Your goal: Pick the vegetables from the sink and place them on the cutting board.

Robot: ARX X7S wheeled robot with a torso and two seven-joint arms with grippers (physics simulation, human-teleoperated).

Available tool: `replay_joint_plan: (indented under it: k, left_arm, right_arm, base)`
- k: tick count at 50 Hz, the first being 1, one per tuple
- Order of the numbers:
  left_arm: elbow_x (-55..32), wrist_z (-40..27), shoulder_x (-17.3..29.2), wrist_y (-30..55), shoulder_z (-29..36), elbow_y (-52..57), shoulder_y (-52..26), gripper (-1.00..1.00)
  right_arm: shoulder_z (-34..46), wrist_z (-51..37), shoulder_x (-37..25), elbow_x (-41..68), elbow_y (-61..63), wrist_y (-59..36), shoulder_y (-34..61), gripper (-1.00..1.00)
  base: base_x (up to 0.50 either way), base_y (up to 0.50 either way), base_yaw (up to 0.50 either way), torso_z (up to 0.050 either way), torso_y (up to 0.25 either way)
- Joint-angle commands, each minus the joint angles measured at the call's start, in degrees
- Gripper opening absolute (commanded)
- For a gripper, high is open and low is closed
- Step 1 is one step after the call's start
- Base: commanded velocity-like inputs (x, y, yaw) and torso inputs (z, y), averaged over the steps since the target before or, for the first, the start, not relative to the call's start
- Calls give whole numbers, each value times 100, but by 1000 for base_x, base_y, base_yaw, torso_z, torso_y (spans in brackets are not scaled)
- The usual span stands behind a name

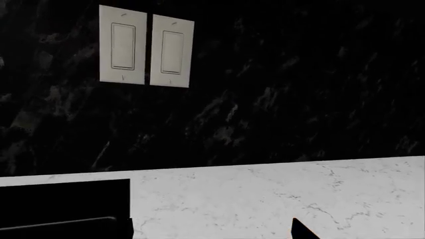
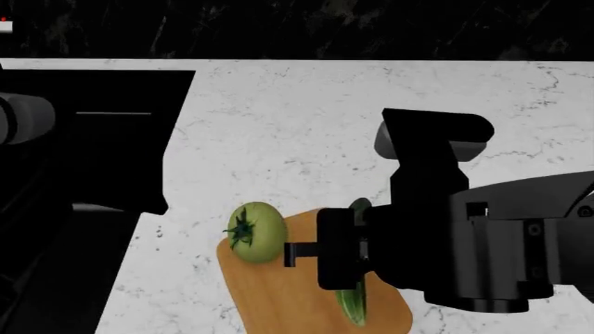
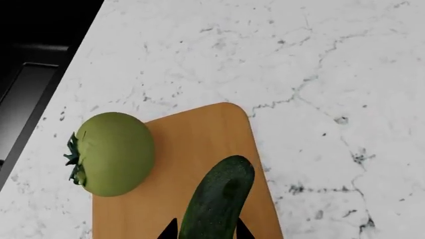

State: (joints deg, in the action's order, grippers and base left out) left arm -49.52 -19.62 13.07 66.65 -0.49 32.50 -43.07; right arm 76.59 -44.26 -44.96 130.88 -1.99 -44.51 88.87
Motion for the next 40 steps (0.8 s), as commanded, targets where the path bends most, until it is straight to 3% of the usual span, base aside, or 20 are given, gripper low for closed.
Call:
replay_joint_plan:
  k: [1, 10, 11, 31, 40]
  left_arm:
    - [-36, -20, 30, -37, 22, -28, -5, 100]
    - [-39, -30, 51, -74, 93, -23, 27, 100]
    - [-43, -32, 52, -76, 97, -26, 27, 100]
    - [-130, -130, 65, -78, 143, -32, -29, 100]
    - [-245, -220, 67, 1, 115, 7, -118, 100]
  right_arm:
    - [3, 124, 11, -156, -3, 2, -127, -100]
    - [22, 72, -60, -180, 58, 61, -216, -100]
    - [27, 69, -59, -179, 51, 43, -205, 100]
    - [-23, -91, -152, -101, 136, -9, -43, 100]
    - [-405, -300, -360, 60, 543, 60, 500, 100]
  base:
    - [0, 0, 0, 0, 0]
    - [0, 0, 0, 0, 0]
    - [0, 0, 0, 0, 0]
    - [0, 0, 0, 0, 0]
    - [0, 0, 0, 0, 0]
